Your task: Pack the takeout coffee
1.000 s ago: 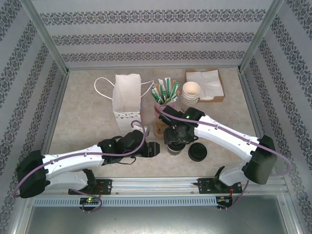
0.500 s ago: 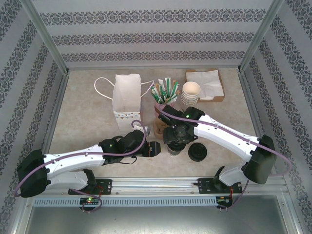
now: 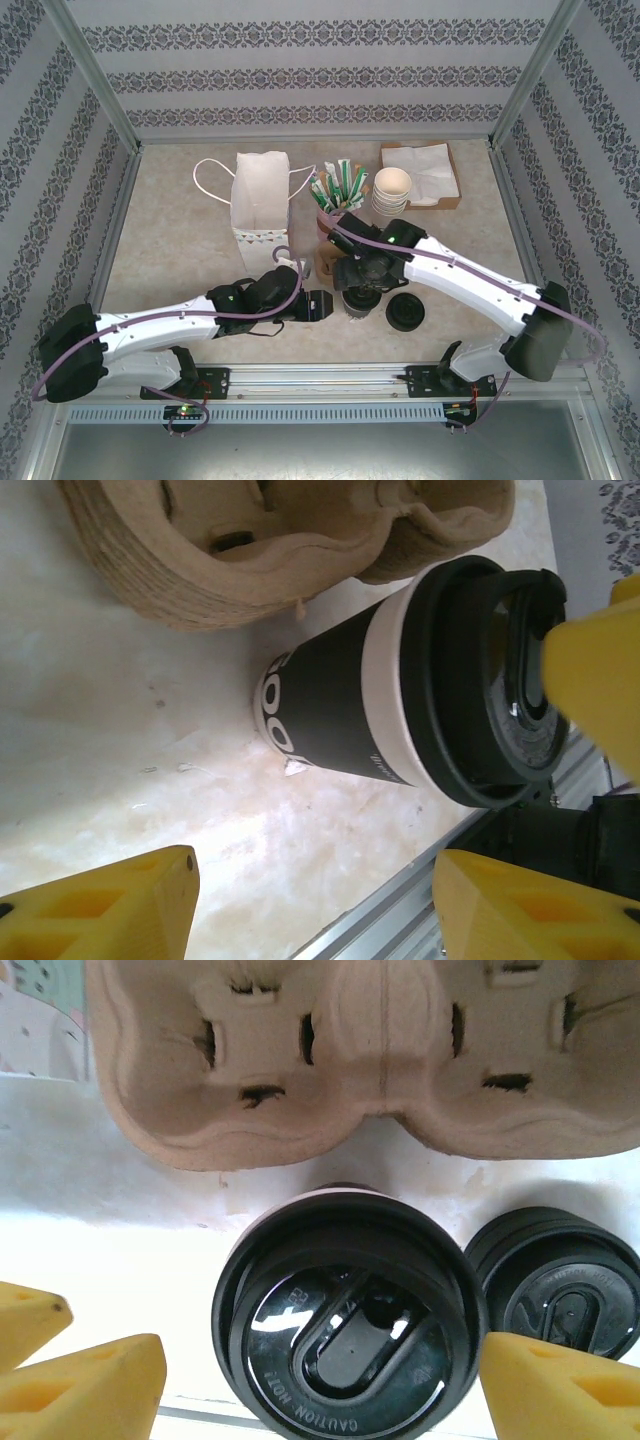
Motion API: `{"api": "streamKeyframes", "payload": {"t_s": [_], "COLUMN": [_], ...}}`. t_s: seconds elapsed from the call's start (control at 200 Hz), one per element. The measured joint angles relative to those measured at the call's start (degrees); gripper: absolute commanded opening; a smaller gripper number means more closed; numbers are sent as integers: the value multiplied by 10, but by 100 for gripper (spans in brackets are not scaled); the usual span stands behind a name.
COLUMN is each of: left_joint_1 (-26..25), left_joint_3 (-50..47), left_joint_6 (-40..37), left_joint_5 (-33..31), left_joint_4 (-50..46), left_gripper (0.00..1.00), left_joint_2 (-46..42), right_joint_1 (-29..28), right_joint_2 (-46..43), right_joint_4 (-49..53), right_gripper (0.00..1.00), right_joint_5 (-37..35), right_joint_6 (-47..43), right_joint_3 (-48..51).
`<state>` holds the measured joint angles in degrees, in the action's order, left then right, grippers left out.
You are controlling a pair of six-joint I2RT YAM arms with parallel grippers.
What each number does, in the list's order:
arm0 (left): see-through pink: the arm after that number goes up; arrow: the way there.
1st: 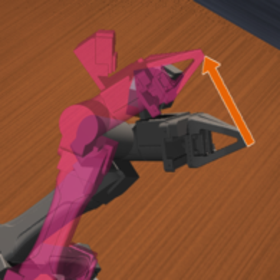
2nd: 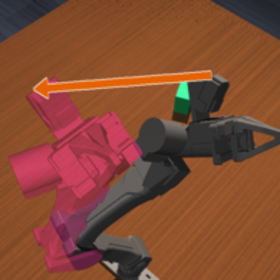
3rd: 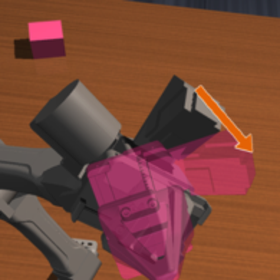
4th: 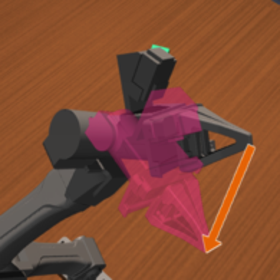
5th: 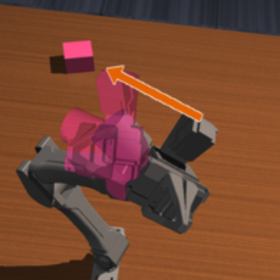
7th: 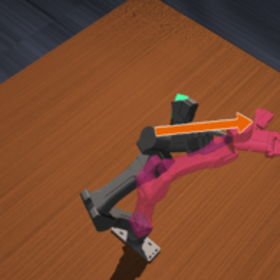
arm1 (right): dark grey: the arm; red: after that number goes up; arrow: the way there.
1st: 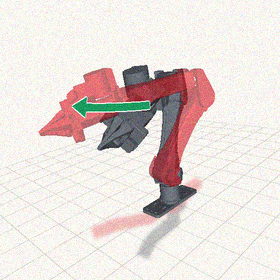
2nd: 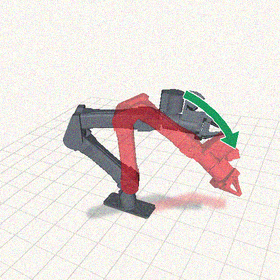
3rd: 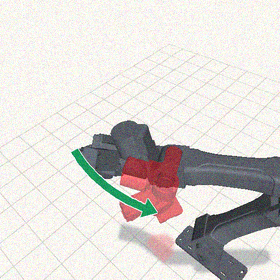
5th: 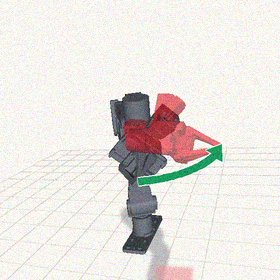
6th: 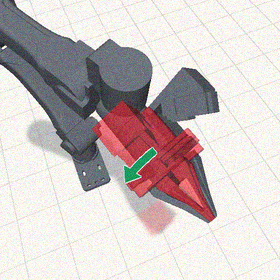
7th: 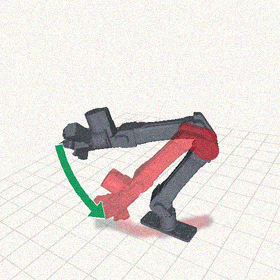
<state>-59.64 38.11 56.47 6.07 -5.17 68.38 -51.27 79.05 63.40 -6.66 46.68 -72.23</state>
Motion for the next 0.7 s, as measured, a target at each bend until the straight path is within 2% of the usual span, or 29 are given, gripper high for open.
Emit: {"api": "streamKeyframes", "payload": {"t_s": [0.16,0.29,0.45,0.699], "left_joint_1": [0,0,0,0], "left_joint_3": [0,0,1,18], "left_joint_6": [17,32,50,58], "left_joint_5": [17,26,25,3], "left_joint_4": [36,68,105,117], "left_gripper": [63,61,61,67], "left_joint_2": [19,37,51,67], "right_joint_1": [12,58,102,122], "right_joint_2": [-84,-166,-234,-279], "right_joint_4": [-25,-46,-83,-164], "right_gripper": [74,68,51,51], "right_joint_5": [-9,-3,25,82], "right_joint_6": [16,37,61,86], "right_joint_3": [35,111,205,280]}}
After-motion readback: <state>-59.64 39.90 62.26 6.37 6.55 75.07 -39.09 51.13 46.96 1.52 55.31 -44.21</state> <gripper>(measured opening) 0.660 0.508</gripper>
